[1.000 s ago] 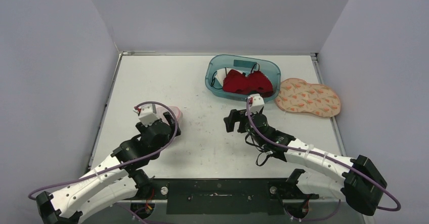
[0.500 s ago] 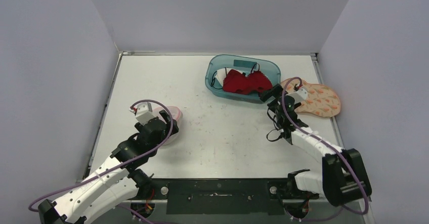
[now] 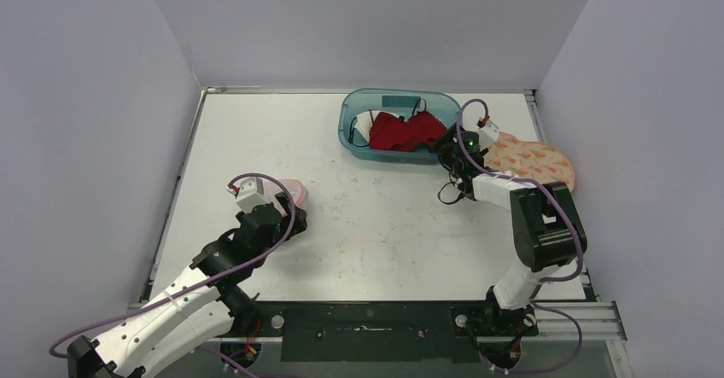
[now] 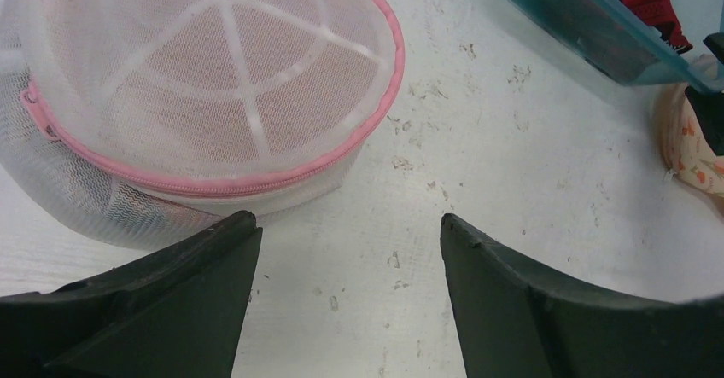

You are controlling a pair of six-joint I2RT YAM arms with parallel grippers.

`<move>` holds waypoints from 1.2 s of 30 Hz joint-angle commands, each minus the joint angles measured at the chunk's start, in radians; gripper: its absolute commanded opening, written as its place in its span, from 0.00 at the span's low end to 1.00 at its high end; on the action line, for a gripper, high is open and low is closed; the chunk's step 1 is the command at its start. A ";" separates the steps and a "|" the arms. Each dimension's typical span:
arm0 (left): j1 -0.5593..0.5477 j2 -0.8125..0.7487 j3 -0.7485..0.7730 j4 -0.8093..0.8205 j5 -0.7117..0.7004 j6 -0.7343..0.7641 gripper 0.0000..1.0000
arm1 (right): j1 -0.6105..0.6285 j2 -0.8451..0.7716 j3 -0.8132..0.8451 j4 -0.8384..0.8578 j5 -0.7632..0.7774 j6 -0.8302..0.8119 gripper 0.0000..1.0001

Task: Unzip the laundry bag and remove the bra
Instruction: Move the bin to the center of the board, then move the laundry bag to the center of the board.

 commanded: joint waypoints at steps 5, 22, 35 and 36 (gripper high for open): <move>0.003 0.019 -0.005 0.088 0.039 -0.022 0.74 | 0.059 0.160 0.183 0.031 -0.125 -0.020 0.67; 0.009 -0.040 -0.044 0.127 0.053 0.003 0.75 | 0.016 -0.179 -0.049 -0.085 0.250 -0.303 0.90; 0.010 -0.131 -0.113 0.136 0.084 -0.032 0.75 | -0.205 -0.105 -0.143 -0.015 0.171 -0.169 0.88; 0.010 -0.127 -0.113 0.136 0.087 -0.030 0.75 | -0.206 -0.073 -0.130 -0.015 0.163 -0.167 0.88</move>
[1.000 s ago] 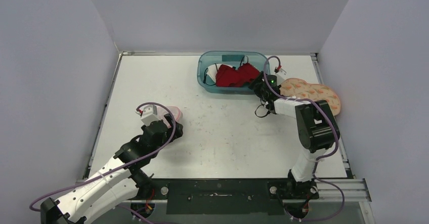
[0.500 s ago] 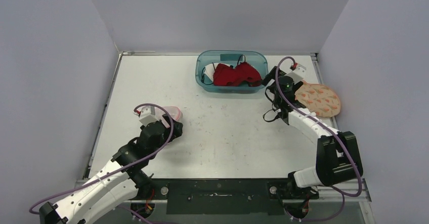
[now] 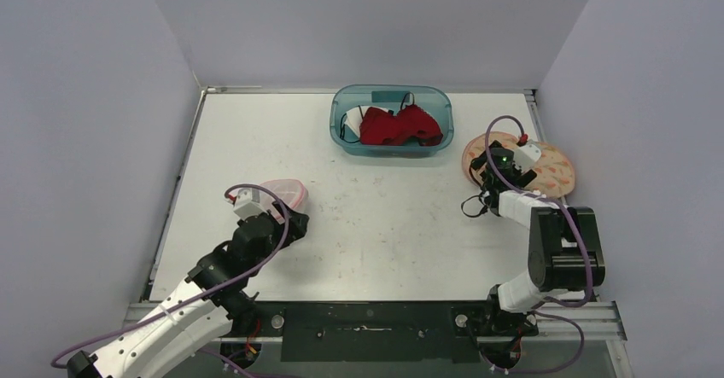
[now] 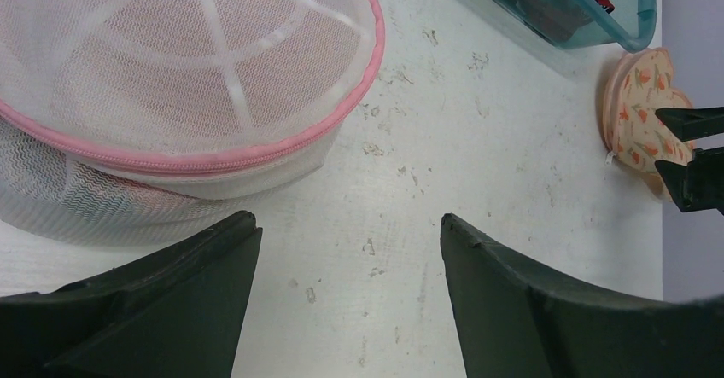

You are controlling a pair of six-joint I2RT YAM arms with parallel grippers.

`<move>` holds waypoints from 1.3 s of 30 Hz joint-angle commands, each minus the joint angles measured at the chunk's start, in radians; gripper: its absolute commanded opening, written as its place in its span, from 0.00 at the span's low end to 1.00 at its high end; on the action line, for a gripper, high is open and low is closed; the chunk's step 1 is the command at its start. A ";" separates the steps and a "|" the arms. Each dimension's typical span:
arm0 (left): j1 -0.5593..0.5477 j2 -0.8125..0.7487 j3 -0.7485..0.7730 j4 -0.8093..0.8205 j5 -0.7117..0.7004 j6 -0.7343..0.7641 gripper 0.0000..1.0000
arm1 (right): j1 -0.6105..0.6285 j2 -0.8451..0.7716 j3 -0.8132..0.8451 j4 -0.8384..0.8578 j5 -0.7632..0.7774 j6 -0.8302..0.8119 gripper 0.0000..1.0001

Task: Unzip the laundry bag and remove the bra
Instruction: Move the laundry bag to the center of the board.

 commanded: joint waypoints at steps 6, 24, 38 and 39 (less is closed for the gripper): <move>0.007 0.020 -0.003 0.075 0.028 -0.011 0.75 | -0.016 0.217 0.156 0.000 -0.080 0.038 0.86; 0.008 0.054 -0.005 0.092 0.026 -0.008 0.75 | 0.040 0.271 0.252 -0.040 -0.122 0.068 0.90; 0.008 0.046 0.102 -0.013 -0.011 0.039 0.85 | 0.245 -0.371 0.081 -0.175 0.282 0.239 0.90; 0.008 0.052 0.107 -0.021 -0.011 0.037 0.86 | 0.292 -0.415 0.060 -0.142 0.269 0.227 0.90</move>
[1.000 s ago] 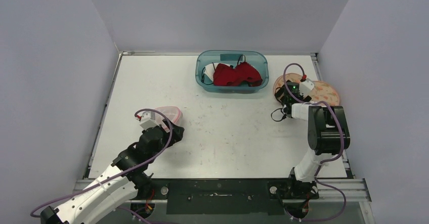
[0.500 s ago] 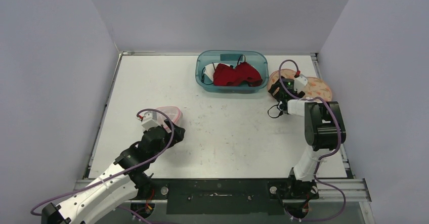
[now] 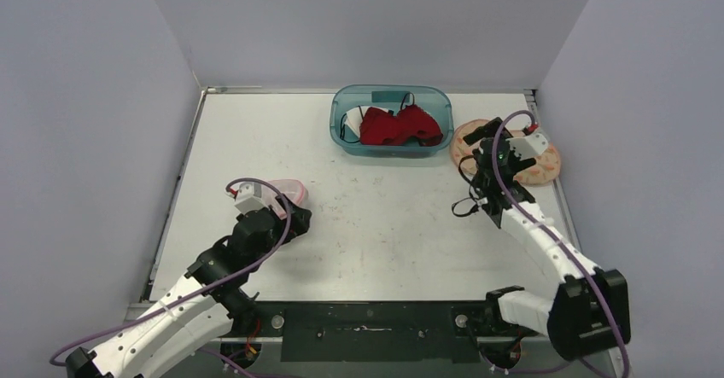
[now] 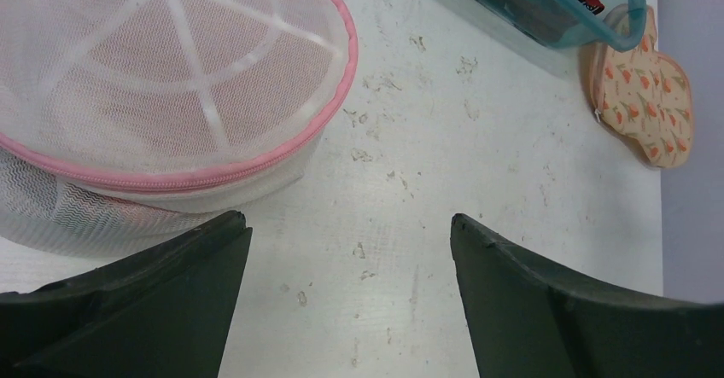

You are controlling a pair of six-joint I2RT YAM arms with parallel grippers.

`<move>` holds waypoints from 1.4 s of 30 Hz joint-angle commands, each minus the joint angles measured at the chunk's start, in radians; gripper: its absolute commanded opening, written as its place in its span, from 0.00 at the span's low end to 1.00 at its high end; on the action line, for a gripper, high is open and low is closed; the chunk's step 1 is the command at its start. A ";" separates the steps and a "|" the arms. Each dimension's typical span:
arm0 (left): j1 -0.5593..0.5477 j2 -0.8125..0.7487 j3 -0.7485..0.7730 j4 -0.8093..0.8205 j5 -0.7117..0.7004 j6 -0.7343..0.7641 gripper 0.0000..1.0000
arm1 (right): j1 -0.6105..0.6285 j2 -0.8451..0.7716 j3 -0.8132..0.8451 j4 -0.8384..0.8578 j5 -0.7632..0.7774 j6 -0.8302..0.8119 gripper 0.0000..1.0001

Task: Unzip the laundry bag and remove the bra
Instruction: Move the laundry bag to the center of the board, then pick up the laundry bag at the center of the board.

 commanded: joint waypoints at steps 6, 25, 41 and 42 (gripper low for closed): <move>0.002 0.070 0.107 -0.101 -0.120 0.017 0.95 | 0.651 -0.223 -0.083 0.171 0.219 -0.355 0.90; 0.009 -0.131 0.212 -0.413 -0.340 -0.067 0.93 | 0.795 0.435 0.065 0.614 -0.726 -0.003 0.90; 0.008 -0.306 0.181 -0.463 -0.377 -0.134 0.91 | 0.839 0.652 0.317 0.492 -0.732 0.295 0.94; 0.008 -0.306 0.180 -0.463 -0.377 -0.136 0.91 | 0.839 0.664 0.343 0.445 -0.721 0.297 0.91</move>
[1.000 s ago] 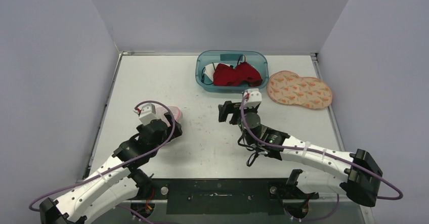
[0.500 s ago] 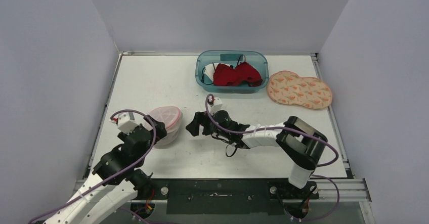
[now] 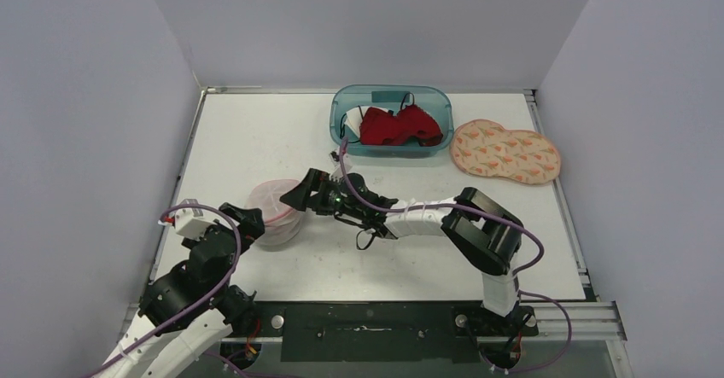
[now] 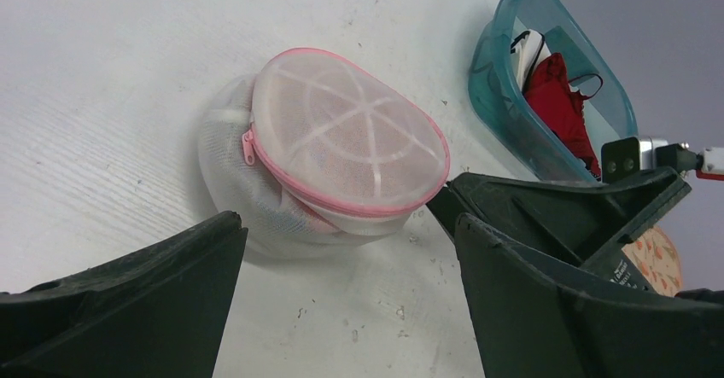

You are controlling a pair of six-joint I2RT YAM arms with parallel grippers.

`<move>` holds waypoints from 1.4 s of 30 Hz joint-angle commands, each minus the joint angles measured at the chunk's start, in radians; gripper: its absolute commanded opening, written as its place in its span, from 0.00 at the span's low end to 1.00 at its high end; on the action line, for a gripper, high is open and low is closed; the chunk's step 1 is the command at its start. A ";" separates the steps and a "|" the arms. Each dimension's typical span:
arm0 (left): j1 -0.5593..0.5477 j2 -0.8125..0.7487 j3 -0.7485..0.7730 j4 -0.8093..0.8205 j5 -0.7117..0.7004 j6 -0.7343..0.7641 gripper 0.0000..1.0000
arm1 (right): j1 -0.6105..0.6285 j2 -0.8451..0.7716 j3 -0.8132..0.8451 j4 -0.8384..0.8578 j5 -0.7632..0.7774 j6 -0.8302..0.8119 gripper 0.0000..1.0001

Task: Unzip the laundry bag and remove the bra
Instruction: Pick up the laundry bag at the center of the board.

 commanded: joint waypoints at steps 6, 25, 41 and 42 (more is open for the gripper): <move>0.006 0.002 0.005 -0.001 0.001 -0.017 0.91 | 0.019 0.073 0.169 -0.248 0.068 0.035 0.60; 0.006 0.035 -0.130 0.331 0.291 0.125 0.90 | -0.210 -0.439 -0.197 -0.479 -0.236 -0.331 0.05; 0.034 0.410 -0.314 1.175 0.874 0.227 0.89 | -0.490 -0.802 -0.623 -0.218 -0.626 -0.230 0.05; 0.042 0.461 -0.309 1.216 0.906 0.232 0.89 | -0.493 -0.809 -0.632 -0.218 -0.627 -0.231 0.05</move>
